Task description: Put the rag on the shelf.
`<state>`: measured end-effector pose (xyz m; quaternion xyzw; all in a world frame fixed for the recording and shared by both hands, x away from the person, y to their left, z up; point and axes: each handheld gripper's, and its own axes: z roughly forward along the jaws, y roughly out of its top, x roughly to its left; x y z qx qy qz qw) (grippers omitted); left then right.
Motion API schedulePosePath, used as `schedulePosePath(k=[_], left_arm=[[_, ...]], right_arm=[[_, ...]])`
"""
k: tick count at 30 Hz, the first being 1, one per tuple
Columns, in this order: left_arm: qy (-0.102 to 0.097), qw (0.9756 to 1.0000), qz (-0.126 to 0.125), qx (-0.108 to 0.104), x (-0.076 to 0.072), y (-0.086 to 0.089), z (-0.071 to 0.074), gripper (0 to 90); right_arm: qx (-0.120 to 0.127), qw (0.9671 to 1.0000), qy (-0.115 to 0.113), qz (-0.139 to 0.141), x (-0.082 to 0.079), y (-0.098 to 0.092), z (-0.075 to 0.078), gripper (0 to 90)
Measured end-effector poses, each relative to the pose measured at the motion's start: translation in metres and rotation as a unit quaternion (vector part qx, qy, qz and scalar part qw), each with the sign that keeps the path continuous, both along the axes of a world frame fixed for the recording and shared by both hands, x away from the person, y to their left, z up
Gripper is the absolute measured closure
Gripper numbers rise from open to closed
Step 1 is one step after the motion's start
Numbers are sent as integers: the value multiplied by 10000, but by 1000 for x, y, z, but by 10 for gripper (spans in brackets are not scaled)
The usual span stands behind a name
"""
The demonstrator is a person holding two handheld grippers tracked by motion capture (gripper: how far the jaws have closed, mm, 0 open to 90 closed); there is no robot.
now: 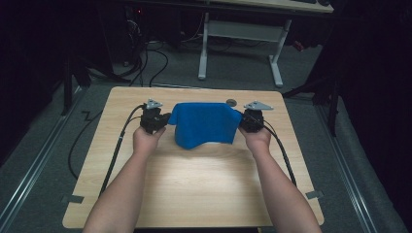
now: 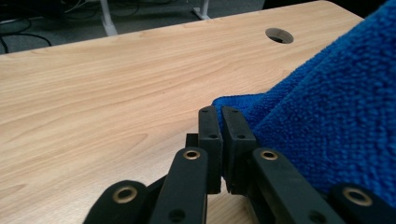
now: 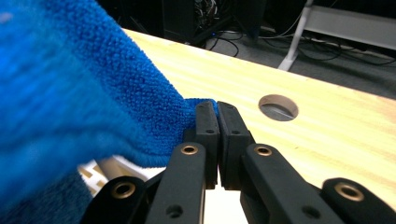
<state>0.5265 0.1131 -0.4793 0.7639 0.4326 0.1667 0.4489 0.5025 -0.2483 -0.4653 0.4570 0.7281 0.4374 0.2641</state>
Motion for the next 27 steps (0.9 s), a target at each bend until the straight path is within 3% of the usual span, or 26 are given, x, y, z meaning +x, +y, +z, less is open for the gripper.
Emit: schedulePosePath(k=[11, 27], left_arm=[[190, 9997, -77, -92, 5, -7, -18, 874], [370, 9989, 16, -302, 15, -7, -28, 860]], right_arm=[[112, 9997, 215, -30, 1, -1, -22, 891], [69, 9995, 302, -15, -3, 4, -32, 888]])
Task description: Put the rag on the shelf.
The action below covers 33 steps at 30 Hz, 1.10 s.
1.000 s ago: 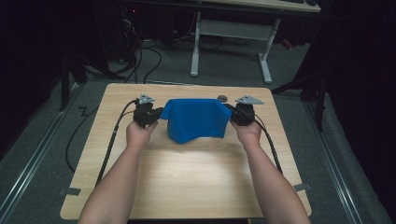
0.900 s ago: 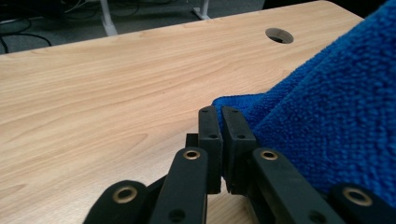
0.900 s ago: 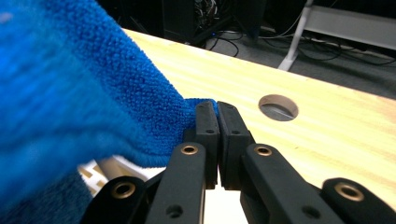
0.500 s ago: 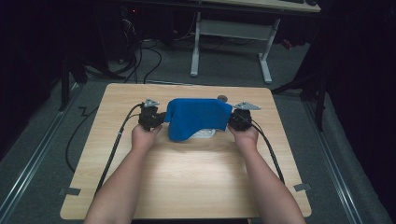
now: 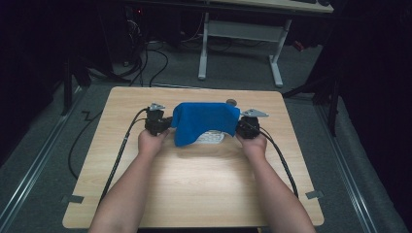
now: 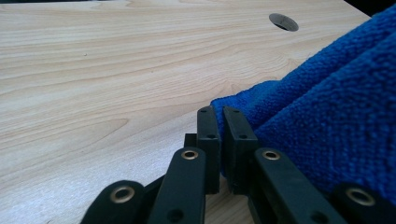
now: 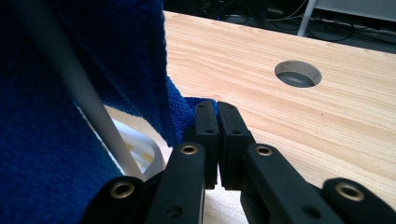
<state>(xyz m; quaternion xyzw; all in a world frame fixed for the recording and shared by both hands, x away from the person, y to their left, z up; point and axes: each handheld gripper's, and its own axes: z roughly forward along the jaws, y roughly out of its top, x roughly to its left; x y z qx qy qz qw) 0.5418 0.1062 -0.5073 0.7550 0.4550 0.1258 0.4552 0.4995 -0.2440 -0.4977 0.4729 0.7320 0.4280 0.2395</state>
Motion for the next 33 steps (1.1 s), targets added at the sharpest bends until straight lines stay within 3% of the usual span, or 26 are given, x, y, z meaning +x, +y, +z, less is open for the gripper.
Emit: schedulePosePath(k=[9, 13, 18, 24, 33], left_arm=[[-34, 10000, -19, 52, -1, -3, 1, 823], [-30, 9998, 158, -143, -4, 4, 5, 688], [-184, 9992, 331, -93, -9, 14, 12, 610], [-374, 9985, 399, 30, -14, 22, 25, 599], [-513, 9973, 515, 52, -19, 33, 40, 598]], right_arm=[[92, 9999, -15, -87, -2, -7, -1, 882], [105, 9999, -38, -49, -2, -7, 1, 827], [82, 9999, -96, -108, -1, -9, 6, 776], [14, 9996, -199, -183, -1, -11, 19, 723], [-10, 9988, -437, -242, 0, -13, 40, 673]])
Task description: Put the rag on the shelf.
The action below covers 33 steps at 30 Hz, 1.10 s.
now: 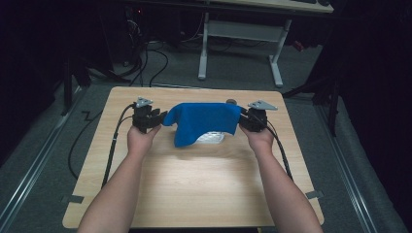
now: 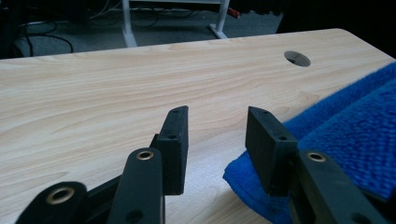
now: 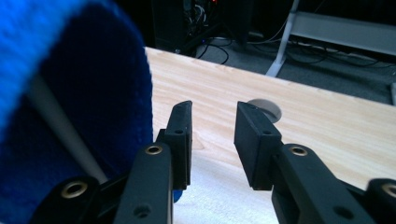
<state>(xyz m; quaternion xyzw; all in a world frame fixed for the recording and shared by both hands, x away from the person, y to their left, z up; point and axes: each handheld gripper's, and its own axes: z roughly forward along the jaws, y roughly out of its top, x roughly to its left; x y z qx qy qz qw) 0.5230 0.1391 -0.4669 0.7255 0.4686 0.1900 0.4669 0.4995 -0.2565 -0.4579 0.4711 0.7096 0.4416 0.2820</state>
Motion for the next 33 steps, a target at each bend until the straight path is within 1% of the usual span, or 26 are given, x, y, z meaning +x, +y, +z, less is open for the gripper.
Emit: schedulePosePath(k=[5, 9, 10, 11, 13, 15, 16, 17, 18, 20, 22, 23, 24, 25, 27, 29, 30, 31, 32, 33], left_arm=[[-88, 9999, 57, 50, -5, 10, 8, 593], [-146, 9998, 155, 49, -11, 19, 11, 579], [-138, 9997, 197, 41, -13, 23, 12, 576], [-144, 9997, 207, 63, -15, 25, 12, 573], [-148, 9996, 226, 82, -19, 29, 12, 571], [-119, 9996, 254, 60, -24, 35, 10, 571], [-86, 9996, 257, 55, -26, 37, 10, 571], [-59, 9996, 270, 57, -29, 39, 9, 572], [-52, 9996, 280, 57, -32, 41, 8, 571], [-24, 9997, 247, 49, -39, 45, 5, 569], [-37, 9997, 224, 91, -47, 49, 1, 562], [-20, 9997, 211, 101, -51, 50, 0, 559], [-27, 9997, 204, 116, -54, 52, -3, 557], [8, 9997, 210, 131, -58, 53, -5, 555], [32, 9997, 205, 96, -65, 56, -8, 550], [34, 9998, 210, 61, -73, 58, -12, 540], [41, 9998, 210, 52, -78, 59, -14, 535], [37, 9998, 205, 48, -83, 60, -15, 530], [41, 9998, 198, 22, -88, 60, -16, 527], [45, 9998, 168, -8, -93, 60, -17, 522]], right_arm=[[-53, 9999, -79, -97, -3, -9, 8, 628], [0, 9996, -138, -232, -8, -20, 13, 610], [19, 9996, -137, -249, -9, -22, 13, 606], [9, 9996, -85, -281, -11, -25, 14, 605], [-28, 9994, -62, -325, -14, -29, 15, 605], [-58, 9994, -71, -319, -18, -31, 16, 602], [-82, 9994, -144, -313, -21, -32, 16, 602], [-88, 9992, -195, -328, -23, -32, 16, 602], [-97, 9992, -197, -323, -26, -33, 16, 594], [-109, 9995, -94, -291, -31, -35, 15, 572], [-160, 9995, -96, -247, -36, -35, 15, 563], [-184, 9995, -126, -216, -39, -36, 15, 561], [-180, 9994, -209, -197, -42, -36, 15, 565], [-191, 9993, -230, -215, -46, -36, 15, 573], [-286, 9992, -158, -210, -50, -36, 16, 570], [-334, 9993, -145, -126, -58, -35, 17, 576], [-364, 9992, -155, -97, -60, -34, 17, 581], [-358, 9990, -241, -78, -66, -33, 17, 592], [-415, 9988, -270, -51, -70, -33, 18, 592], [-432, 9988, -223, -48, -74, -31, 18, 589]])
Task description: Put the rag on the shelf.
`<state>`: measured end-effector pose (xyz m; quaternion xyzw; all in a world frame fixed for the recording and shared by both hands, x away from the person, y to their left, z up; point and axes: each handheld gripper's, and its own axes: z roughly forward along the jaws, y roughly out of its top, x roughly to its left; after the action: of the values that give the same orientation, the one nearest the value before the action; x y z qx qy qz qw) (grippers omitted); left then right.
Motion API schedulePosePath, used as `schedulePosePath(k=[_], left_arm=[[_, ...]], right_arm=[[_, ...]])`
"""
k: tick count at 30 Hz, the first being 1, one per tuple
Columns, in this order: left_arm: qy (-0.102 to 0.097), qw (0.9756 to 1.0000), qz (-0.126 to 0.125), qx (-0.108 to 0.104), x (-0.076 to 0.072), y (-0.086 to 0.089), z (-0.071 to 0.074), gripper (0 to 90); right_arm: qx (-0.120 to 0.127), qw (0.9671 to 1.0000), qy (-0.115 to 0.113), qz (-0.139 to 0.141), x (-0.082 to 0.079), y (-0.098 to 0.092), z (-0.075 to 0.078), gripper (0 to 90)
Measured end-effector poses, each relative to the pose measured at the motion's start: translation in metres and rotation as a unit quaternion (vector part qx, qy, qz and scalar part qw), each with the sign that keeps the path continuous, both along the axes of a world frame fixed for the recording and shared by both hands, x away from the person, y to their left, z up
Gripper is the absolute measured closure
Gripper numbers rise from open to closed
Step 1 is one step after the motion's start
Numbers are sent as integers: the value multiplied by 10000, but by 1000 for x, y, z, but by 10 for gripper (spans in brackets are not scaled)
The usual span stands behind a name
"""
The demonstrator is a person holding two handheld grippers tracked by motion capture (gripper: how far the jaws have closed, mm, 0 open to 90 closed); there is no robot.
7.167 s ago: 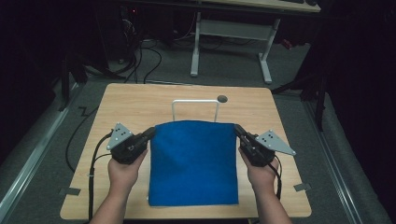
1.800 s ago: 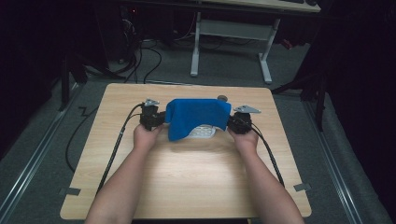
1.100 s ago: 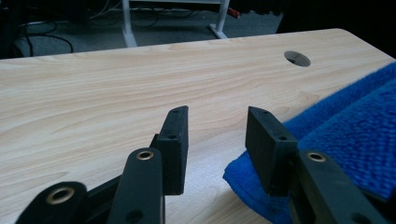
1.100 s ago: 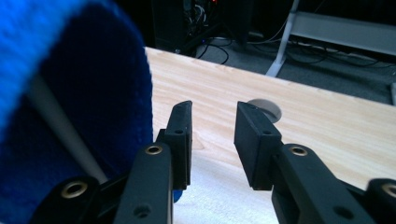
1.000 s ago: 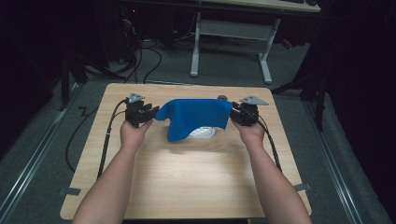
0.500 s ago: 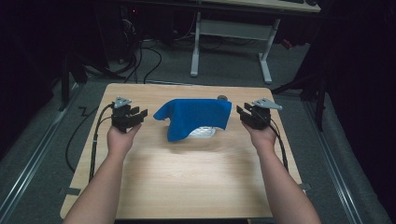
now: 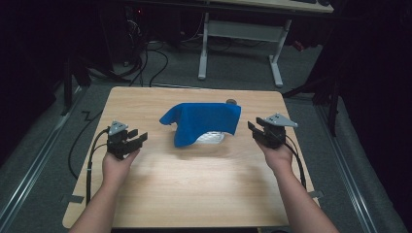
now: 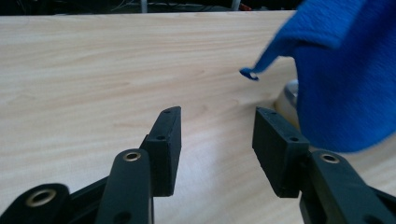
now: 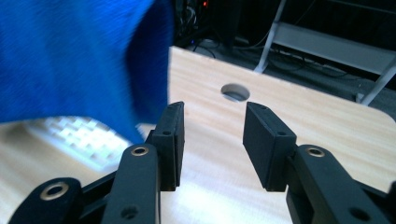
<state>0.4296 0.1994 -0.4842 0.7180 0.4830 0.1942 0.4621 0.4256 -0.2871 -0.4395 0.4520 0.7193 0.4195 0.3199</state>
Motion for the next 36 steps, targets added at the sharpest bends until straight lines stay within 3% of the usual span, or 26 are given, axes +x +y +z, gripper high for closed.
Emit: schedulePosePath(k=[9, 12, 20, 22, 25, 27, 29, 31, 33, 36], left_arm=[[33, 9991, -419, -33, -54, -7, -7, 518], [44, 9984, -551, 77, -69, -14, -11, 515], [232, 9957, -885, 146, -113, -44, -33, 495], [419, 9933, -1053, 207, -118, -52, -37, 495], [350, 9901, -1278, 471, -124, -63, -40, 481], [367, 9892, -1339, 473, -122, -65, -41, 471], [440, 9894, -1297, 480, -118, -64, -44, 470], [530, 9901, -1246, 376, -115, -61, -46, 466], [563, 9910, -1187, 252, -113, -58, -46, 466], [571, 9915, -1124, 328, -112, -55, -48, 462]], right_arm=[[-145, 9992, -149, 353, -49, 16, 1, 567], [-161, 9986, -217, 445, -69, 22, -3, 562], [-128, 9984, 13, 558, -104, 44, -27, 517], [-117, 9983, 172, 549, -111, 50, -37, 484], [-7, 9987, 253, 435, -127, 53, -60, 480], [-262, 9967, 493, 586, -133, 56, -70, 459], [-407, 9955, 461, 727, -133, 56, -73, 461], [-303, 9951, 611, 713, -128, 54, -77, 455], [-284, 9953, 585, 712, -124, 53, -77, 453], [-210, 9957, 561, 704, -124, 52, -77, 452]])
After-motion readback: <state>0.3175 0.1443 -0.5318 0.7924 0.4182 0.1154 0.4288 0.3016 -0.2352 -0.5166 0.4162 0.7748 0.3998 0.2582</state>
